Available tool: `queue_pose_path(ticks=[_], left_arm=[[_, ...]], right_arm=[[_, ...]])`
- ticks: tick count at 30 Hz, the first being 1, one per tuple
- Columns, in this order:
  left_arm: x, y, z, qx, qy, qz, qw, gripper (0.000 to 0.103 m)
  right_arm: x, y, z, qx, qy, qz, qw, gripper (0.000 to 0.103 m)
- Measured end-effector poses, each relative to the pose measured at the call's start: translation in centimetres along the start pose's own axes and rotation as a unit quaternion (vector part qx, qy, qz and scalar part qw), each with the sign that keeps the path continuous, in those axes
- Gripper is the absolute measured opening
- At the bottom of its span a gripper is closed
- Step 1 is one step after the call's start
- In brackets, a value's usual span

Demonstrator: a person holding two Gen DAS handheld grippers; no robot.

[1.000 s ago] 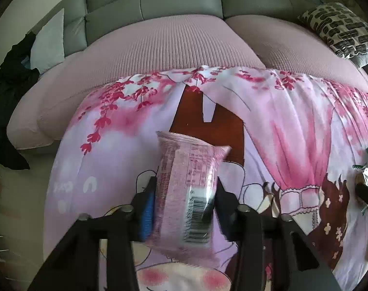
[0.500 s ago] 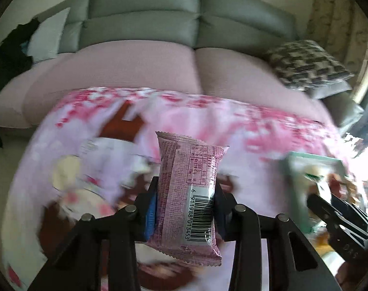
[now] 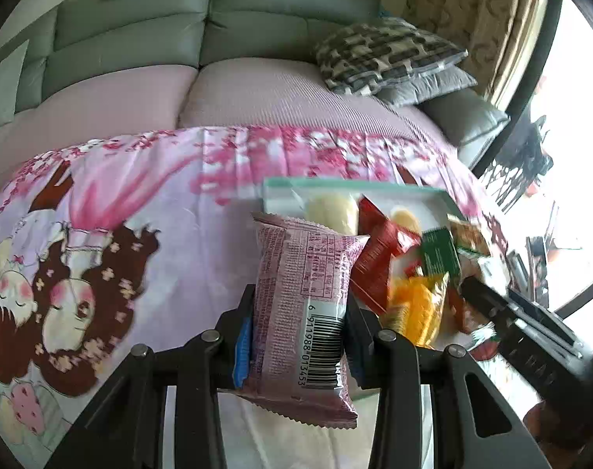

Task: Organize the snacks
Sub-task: 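Carry both packets over the tray and open both tools to drop them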

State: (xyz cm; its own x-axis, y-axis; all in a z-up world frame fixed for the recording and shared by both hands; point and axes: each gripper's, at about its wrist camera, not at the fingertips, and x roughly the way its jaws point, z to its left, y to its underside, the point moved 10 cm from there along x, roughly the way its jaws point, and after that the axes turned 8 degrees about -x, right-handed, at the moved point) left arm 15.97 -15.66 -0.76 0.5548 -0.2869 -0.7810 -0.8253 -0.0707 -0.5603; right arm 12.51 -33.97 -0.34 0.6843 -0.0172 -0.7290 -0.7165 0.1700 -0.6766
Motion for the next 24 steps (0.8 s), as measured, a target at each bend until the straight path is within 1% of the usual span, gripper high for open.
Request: queue_pose_path(ticks=[2,5,9,11,15,18,20,22,23,24], left_arm=[[0.6,0.7,-0.8,-0.002,-0.001,0.003,1.0,0.041],[1.5,1.6,-1.5,-0.002,-0.005,0.008,1.0,0.041],[2.5,2.2,-2.0,0.005,-0.014,0.009,0.9999,0.041],[2.9,2.5,-2.2,0.01,-0.019,0.011,0.9997,0.042],[2.6,2.6,-2.2,0.014,-0.022,0.01,0.9996,0.062],[1.7,2.7,-2.0,0.01,-0.022,0.005,0.9997,0.063],[1.0,2.8,-1.6,0.006,-0.027,0.002,0.9996,0.066],[0.3,3.0,-0.6,-0.005,-0.043,-0.004,0.9991,0.08],[0.0,3.1,0.0,-0.009,-0.052,-0.008,0.9986,0.083],[-0.3,3.1,0.6,-0.014,-0.061,-0.015,0.9979,0.09]], right_arm=[[0.2,0.2,-1.4,0.013,0.003,0.0,1.0,0.053],[0.8,0.6,-2.2,0.019,0.001,0.002,1.0,0.053],[1.9,1.1,-1.9,0.012,-0.005,0.013,1.0,0.053],[2.1,1.1,-1.6,0.004,-0.006,0.01,1.0,0.054],[1.8,1.0,-1.5,-0.003,-0.003,0.006,1.0,0.054],[1.4,1.2,-1.5,-0.008,0.005,0.012,1.0,0.057],[0.9,1.4,-1.3,-0.016,0.011,0.014,1.0,0.069],[0.3,1.8,-0.8,-0.027,0.013,0.017,0.999,0.076],[0.2,2.1,-0.6,-0.031,0.012,0.021,0.999,0.081],[0.1,2.4,-0.3,-0.033,0.01,0.026,0.999,0.083]])
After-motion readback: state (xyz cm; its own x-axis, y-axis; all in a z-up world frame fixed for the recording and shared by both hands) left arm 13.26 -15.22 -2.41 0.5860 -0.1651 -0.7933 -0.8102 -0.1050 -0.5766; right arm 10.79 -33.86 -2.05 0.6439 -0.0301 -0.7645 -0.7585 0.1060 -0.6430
